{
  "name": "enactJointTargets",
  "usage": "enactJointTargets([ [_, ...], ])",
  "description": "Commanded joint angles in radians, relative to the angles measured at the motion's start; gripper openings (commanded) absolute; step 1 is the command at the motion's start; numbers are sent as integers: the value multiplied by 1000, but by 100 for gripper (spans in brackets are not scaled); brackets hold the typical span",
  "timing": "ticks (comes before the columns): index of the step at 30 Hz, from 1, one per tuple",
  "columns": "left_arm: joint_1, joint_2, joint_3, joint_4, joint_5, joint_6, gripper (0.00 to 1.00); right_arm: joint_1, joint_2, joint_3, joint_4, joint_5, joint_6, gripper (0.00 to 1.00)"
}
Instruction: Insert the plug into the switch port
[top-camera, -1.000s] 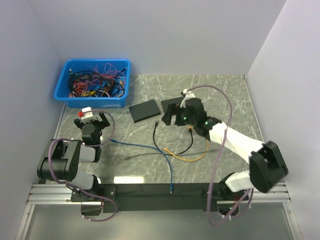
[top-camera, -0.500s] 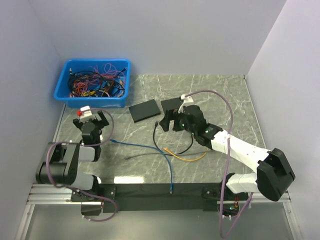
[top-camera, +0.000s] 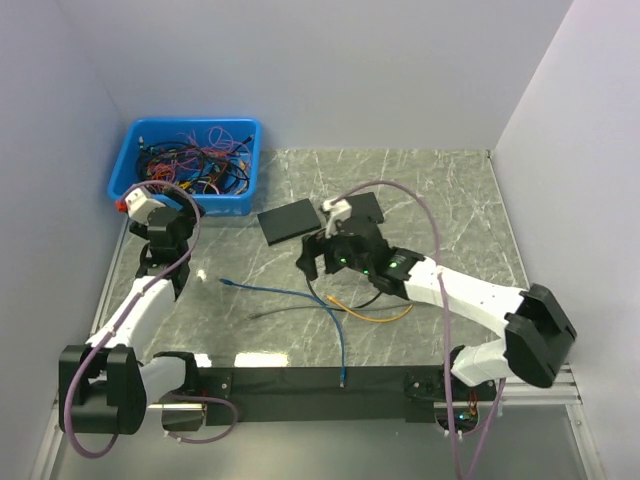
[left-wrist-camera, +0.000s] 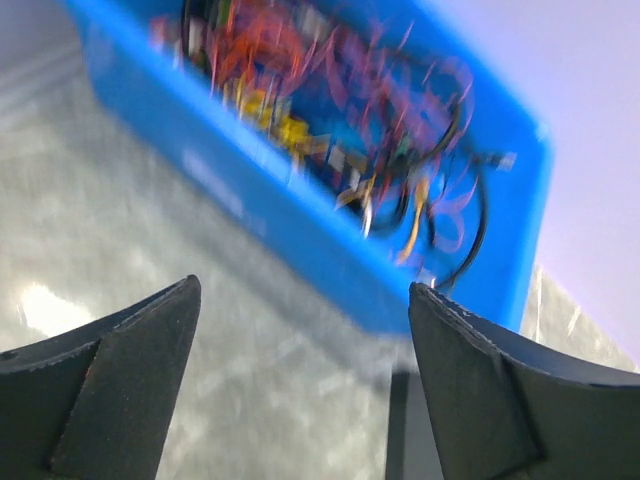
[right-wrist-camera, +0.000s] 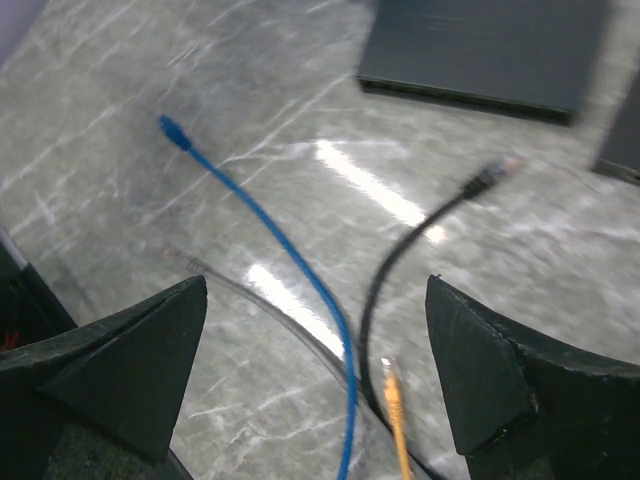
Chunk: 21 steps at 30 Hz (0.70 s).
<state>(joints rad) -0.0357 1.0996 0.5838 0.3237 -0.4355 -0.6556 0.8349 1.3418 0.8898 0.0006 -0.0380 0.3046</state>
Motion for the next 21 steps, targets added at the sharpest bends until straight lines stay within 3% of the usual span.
enactJointTargets([
  [1,0,-4,37,-259,56,-188,90,78,74,93,30,-5,-87,95],
  [5,-13,-102,-50,-235,164,-193,87,145,216,249,-33,36,-145,83],
  [10,-21,-255,-119,-298,165,-213,86,190,394,391,-34,32,-177,70],
  [14,-29,-337,-218,-304,155,-236,84,205,523,500,-33,21,-188,68],
  [21,-29,-337,-243,-321,101,-223,81,237,718,667,-43,1,-236,67],
])
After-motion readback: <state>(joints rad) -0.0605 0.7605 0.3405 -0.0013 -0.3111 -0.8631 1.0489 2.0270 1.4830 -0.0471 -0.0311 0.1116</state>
